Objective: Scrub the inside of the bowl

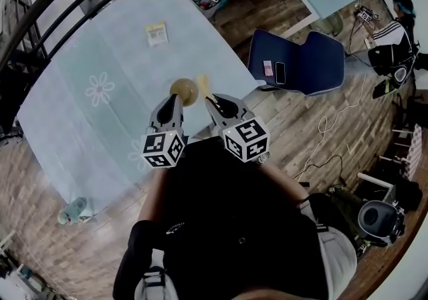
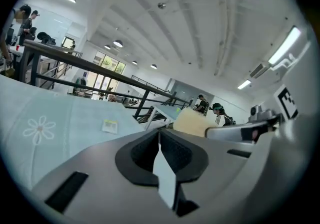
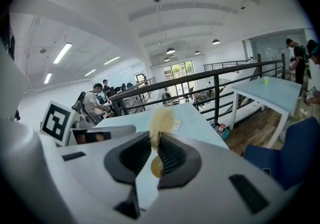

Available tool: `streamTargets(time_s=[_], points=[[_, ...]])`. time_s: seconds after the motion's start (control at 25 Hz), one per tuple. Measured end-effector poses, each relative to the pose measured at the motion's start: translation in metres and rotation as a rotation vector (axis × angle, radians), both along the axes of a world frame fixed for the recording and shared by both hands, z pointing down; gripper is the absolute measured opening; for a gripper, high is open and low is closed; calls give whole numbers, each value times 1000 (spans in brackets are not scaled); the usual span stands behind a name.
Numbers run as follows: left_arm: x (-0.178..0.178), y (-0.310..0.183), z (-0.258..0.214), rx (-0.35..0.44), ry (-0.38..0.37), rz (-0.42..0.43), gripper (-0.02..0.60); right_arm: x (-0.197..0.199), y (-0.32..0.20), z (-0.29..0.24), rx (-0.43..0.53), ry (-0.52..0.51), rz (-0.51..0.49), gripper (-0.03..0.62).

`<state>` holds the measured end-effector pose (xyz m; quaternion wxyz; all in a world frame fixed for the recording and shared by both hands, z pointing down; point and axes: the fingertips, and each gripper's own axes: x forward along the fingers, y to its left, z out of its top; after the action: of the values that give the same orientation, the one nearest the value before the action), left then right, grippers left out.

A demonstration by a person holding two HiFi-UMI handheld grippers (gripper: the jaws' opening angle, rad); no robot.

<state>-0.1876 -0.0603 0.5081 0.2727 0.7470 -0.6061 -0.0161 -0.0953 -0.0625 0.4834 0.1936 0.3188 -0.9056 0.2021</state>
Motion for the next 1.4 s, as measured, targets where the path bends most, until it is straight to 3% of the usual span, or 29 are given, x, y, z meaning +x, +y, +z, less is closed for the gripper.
streamTargets(time_s=[0.16, 0.32, 0.48, 0.76, 1.4], points=[[15, -4, -50, 113, 14, 19, 25, 4, -2, -8, 39, -15, 14, 45], [33, -6, -77, 203, -56, 65, 25, 7, -6, -23, 100, -77, 30, 44], [48, 0, -69, 180, -116, 91, 25, 12, -3, -41, 170, -149, 36, 45], [39, 3, -67, 168, -166, 23, 25, 17, 4, -53, 240, -201, 71, 44], [45, 17, -63, 167, -189, -14, 25, 24, 16, -54, 254, -212, 42, 44]])
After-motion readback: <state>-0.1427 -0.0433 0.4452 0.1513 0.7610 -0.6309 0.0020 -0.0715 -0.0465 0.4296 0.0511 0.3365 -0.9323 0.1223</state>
